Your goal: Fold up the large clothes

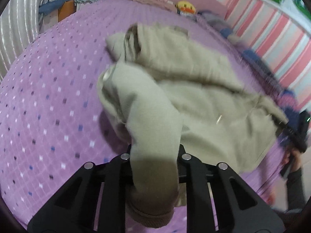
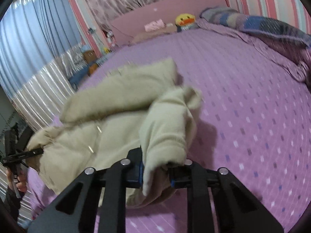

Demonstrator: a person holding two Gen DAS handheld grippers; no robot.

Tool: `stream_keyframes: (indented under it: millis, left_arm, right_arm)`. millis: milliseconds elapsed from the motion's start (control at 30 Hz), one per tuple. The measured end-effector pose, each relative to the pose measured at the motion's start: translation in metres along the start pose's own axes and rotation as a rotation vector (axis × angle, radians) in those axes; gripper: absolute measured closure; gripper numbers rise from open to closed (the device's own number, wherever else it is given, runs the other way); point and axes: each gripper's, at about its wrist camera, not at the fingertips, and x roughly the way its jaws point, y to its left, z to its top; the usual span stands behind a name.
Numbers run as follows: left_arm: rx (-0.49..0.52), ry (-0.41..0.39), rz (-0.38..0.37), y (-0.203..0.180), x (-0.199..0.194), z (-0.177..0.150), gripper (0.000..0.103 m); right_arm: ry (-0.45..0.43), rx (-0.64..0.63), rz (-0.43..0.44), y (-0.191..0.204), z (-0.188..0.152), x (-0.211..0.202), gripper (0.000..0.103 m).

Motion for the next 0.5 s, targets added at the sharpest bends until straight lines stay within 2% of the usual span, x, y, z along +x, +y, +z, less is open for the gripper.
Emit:
stream_keyframes:
  millis: [100, 233, 400, 500]
  left_arm:
    - [-0.047, -0.030, -0.026, -0.009, -0.009, 0.042, 0.087]
    - [-0.085, -0.013, -0.009, -0.018, -0.006, 0.085, 0.087]
    - [-0.107, 0.003, 0.054, -0.022, 0.002, 0.144, 0.086]
    - [-0.119, -0.003, 0.118, -0.024, 0.011, 0.186, 0.086]
  right_arm:
    - [-0.033, 0.029, 0.050, 0.014, 0.036, 0.006, 0.084]
    - [-0.059, 0.050, 0.066, 0.030, 0.078, 0.022, 0.084]
    - [-0.087, 0.093, 0.058, 0.036, 0.140, 0.045, 0.084]
    - [-0.118, 0.134, 0.025, 0.033, 0.174, 0.062, 0.084]
